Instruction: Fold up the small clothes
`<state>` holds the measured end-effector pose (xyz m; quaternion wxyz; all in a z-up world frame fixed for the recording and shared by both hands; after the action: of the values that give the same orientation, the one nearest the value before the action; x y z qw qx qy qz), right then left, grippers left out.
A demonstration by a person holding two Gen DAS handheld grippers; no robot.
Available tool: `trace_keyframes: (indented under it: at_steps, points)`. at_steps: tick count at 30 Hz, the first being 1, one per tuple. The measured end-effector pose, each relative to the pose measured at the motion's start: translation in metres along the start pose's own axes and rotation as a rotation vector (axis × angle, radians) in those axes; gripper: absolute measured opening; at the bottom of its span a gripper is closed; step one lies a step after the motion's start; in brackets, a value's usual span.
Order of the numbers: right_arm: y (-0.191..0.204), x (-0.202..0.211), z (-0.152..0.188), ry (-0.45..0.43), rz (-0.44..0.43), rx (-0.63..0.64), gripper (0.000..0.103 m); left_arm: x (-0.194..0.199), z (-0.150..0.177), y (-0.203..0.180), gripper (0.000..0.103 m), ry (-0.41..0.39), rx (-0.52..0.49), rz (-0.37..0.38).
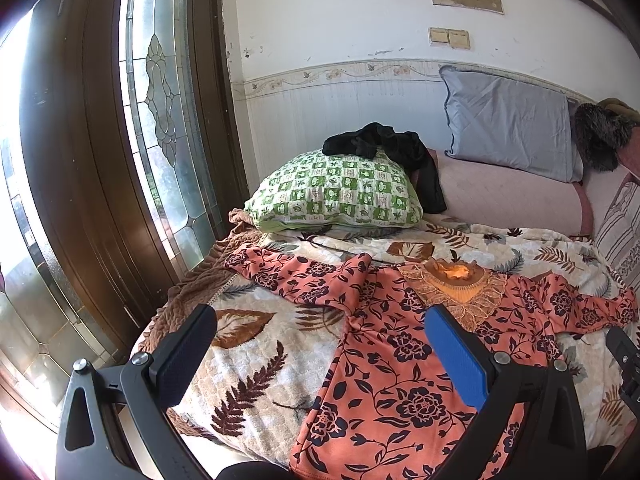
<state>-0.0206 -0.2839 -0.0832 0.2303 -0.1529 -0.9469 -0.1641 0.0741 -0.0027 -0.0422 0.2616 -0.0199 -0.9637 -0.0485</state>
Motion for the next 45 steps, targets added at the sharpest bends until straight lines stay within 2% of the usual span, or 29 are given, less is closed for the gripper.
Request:
trace_keyframes:
  at_steps: [10,21,25,28,32,36,37,39,40,42,44,45]
  points:
    - [-0.004,-0.004,0.002,0.013,0.001,-0.015,0.103,-0.002,-0.003,-0.005,0.103,-0.039,-0.009,-0.012]
    - [-0.014,-0.021,0.004,0.037,0.011,-0.031,0.103,-0.016,-0.004,-0.01,0.103,-0.041,-0.058,-0.036]
    - [-0.025,-0.034,0.005,0.052,0.013,-0.046,0.103,-0.032,-0.003,-0.02,0.103,-0.026,-0.076,-0.033]
    - [-0.048,-0.048,0.005,0.051,0.022,-0.069,0.103,-0.067,0.005,-0.041,0.103,0.031,-0.082,0.014]
    - [-0.122,-0.081,0.008,0.074,0.048,-0.18,0.103,-0.144,0.03,-0.091,0.103,0.132,-0.153,0.059]
    - [-0.242,-0.119,0.015,0.109,0.088,-0.403,0.103,-0.219,0.091,-0.138,0.103,0.317,-0.228,0.111]
    - [-0.275,-0.128,0.019,0.119,0.103,-0.47,0.102,-0.236,0.102,-0.148,0.103,0.34,-0.238,0.117]
    - [-0.337,-0.145,0.029,0.137,0.108,-0.622,0.092,-0.258,0.125,-0.165,0.103,0.387,-0.258,0.122]
    - [-0.366,-0.152,0.033,0.133,0.109,-0.709,0.084,-0.267,0.131,-0.172,0.103,0.392,-0.265,0.129]
    - [-0.415,-0.167,0.039,0.11,0.101,-0.862,0.078,-0.278,0.145,-0.183,0.103,0.405,-0.273,0.148]
    - [-0.45,-0.187,0.039,0.101,0.102,-0.939,0.069,-0.29,0.16,-0.188,0.103,0.436,-0.284,0.155]
    - [-0.464,-0.198,0.038,0.099,0.103,-0.966,0.064,-0.291,0.161,-0.187,0.103,0.429,-0.251,0.173]
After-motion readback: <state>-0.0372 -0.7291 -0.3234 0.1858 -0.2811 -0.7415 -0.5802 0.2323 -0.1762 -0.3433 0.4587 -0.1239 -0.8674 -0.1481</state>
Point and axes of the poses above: each gripper's, at about its wrist camera, not at the fingertips, and x roughly against the way its jaws point, y to its left, z to its underside, the point moved 9 cm from there along -x, roughly the way its jaws point
